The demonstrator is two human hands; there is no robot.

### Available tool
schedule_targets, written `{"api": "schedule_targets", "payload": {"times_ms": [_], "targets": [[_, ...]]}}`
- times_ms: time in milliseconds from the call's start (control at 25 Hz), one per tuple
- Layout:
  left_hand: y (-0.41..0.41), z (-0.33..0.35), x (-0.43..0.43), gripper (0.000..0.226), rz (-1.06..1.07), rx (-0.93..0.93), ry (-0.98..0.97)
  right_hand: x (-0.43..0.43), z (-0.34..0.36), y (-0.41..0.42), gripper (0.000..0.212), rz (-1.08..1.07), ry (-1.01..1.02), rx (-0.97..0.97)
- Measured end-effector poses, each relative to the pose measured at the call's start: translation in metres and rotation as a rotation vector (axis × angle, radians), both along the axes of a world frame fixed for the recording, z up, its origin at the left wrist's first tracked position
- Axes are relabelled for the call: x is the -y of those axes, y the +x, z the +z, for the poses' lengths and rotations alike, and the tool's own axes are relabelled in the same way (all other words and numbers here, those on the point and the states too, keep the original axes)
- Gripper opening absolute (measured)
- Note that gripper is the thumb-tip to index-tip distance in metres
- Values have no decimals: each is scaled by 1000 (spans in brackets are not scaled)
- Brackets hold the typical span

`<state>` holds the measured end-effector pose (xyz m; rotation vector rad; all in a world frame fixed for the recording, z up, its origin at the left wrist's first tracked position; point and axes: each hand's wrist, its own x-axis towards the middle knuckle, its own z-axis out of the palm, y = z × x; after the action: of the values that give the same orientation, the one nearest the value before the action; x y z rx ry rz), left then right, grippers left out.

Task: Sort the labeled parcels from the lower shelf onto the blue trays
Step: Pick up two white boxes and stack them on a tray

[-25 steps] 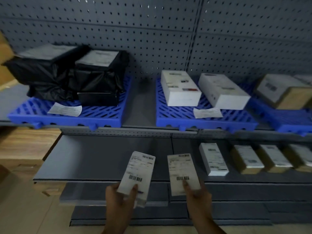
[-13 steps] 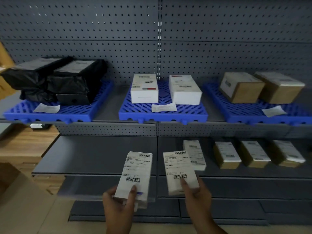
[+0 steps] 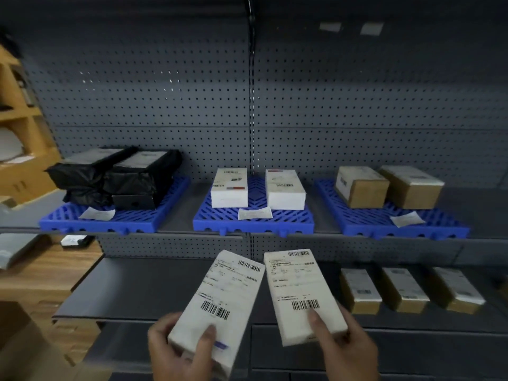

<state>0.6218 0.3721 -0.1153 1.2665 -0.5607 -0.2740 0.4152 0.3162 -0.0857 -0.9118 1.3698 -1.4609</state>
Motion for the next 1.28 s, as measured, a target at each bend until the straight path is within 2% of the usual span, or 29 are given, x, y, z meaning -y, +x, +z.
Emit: {"api": "schedule_targets", "payload": {"times_ms": [120, 280, 440, 640, 800, 1080, 1200, 1280], "targets": [[-5, 45, 4, 50, 35, -55, -13, 13, 38, -3, 36, 13, -14, 89], [8, 115, 26, 24, -48, -241, 34, 63, 97, -17, 27, 133, -43, 235], [28, 168, 65, 28, -130, -142, 39, 114, 136, -9, 21, 174, -193, 215], [69, 194, 156, 23, -165, -40, 41, 190, 153, 25, 18, 118, -230, 180], [96, 178, 218, 25, -189, -62, 44, 235, 143, 50, 17, 104, -217, 46], [96, 163, 271, 8, -163, -3, 101, 272, 137, 70, 18, 21, -235, -183], [91, 163, 276, 30, -138, 144, 198, 280, 136, 71, 16, 7, -273, -371], [85, 161, 272, 45, -103, 309, 258, 282, 131, 67, 36, -29, -239, -534]]}}
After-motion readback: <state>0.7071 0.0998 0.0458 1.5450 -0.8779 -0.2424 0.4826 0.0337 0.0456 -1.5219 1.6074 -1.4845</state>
